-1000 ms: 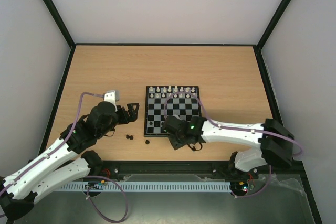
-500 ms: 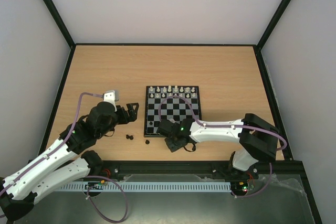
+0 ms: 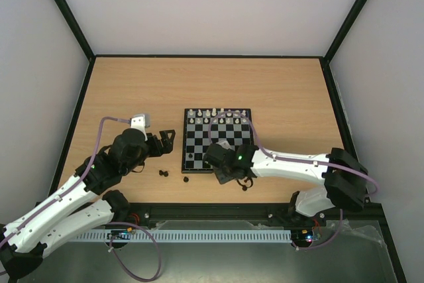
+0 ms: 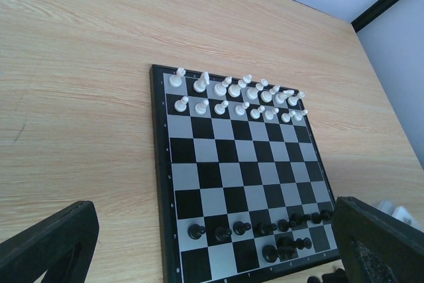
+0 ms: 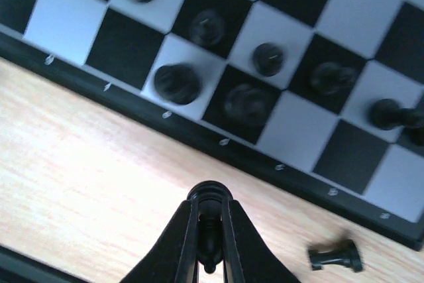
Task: Set up the chess pieces on the board
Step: Pick up the chess piece at the center of the board, then place the chess piece on the chessboard, then pick up the chess piece at the center of the board, then place the chess piece on the chessboard, then pick up the chess piece at the center of the board.
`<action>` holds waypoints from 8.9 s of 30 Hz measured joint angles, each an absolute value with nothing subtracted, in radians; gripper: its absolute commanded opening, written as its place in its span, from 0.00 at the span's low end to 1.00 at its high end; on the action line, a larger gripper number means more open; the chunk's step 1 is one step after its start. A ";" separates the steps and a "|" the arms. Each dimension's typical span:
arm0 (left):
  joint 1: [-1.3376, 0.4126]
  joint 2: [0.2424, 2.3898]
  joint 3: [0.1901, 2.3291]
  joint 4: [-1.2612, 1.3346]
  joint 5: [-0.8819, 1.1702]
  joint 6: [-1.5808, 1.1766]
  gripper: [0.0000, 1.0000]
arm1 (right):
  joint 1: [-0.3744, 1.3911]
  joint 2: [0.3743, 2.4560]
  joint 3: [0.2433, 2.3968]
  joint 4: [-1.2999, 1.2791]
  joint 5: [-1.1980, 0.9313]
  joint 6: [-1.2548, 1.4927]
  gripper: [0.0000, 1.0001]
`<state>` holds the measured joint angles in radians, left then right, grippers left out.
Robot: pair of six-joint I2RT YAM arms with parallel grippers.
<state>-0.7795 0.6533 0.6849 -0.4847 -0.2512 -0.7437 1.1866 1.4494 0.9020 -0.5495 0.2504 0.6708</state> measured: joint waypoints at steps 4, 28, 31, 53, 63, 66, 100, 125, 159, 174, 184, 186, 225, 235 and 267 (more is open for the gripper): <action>-0.780 0.656 0.685 -0.482 -0.250 -0.744 0.99 | 1.122 1.425 0.903 -0.575 0.271 0.673 0.08; -0.780 0.667 0.685 -0.481 -0.243 -0.744 0.99 | 0.982 1.524 0.903 -0.530 0.245 0.586 0.15; -0.780 0.667 0.685 -0.481 -0.244 -0.744 0.99 | 0.981 1.527 0.903 -0.525 0.240 0.582 0.24; -0.779 0.672 0.685 -0.476 -0.231 -0.737 0.99 | 0.989 1.317 0.879 -0.628 0.222 0.693 0.44; -0.779 0.684 0.685 -0.450 -0.205 -0.711 0.99 | 1.093 1.238 0.738 -0.658 0.191 0.846 0.38; -0.779 0.688 0.685 -0.444 -0.199 -0.706 0.99 | 1.131 1.238 0.724 -0.656 0.183 0.875 0.35; -0.779 0.671 0.685 -0.440 -0.189 -0.706 0.99 | 1.081 1.310 0.819 -0.637 0.249 0.873 0.05; -0.779 0.666 0.685 -0.440 -0.191 -0.706 0.99 | 0.913 1.457 0.868 -0.592 0.244 0.691 0.05; -0.778 0.690 0.685 -0.456 -0.193 -0.694 0.99 | 0.900 1.221 0.877 -0.648 0.200 0.685 0.67; -0.778 0.768 0.685 -0.452 -0.199 -0.727 0.99 | 1.048 1.257 0.889 -0.599 0.103 0.661 0.70; -0.778 0.888 0.726 -0.377 -0.174 -0.725 0.99 | 1.069 1.179 0.812 -0.551 0.029 0.661 0.99; -0.778 0.903 0.739 -0.358 -0.170 -0.725 0.99 | 1.069 1.148 0.792 -0.548 0.019 0.661 0.98; -0.778 0.574 0.621 -0.463 -0.066 -0.820 0.99 | 1.081 1.157 0.847 -0.352 -0.025 0.598 0.99; -0.844 0.638 0.611 -0.606 0.007 -0.876 0.99 | 1.081 1.092 0.797 -0.339 0.086 0.598 0.99; -1.238 1.219 0.659 -0.522 -0.286 -1.006 0.32 | 1.081 0.895 0.730 -0.350 0.182 0.603 0.93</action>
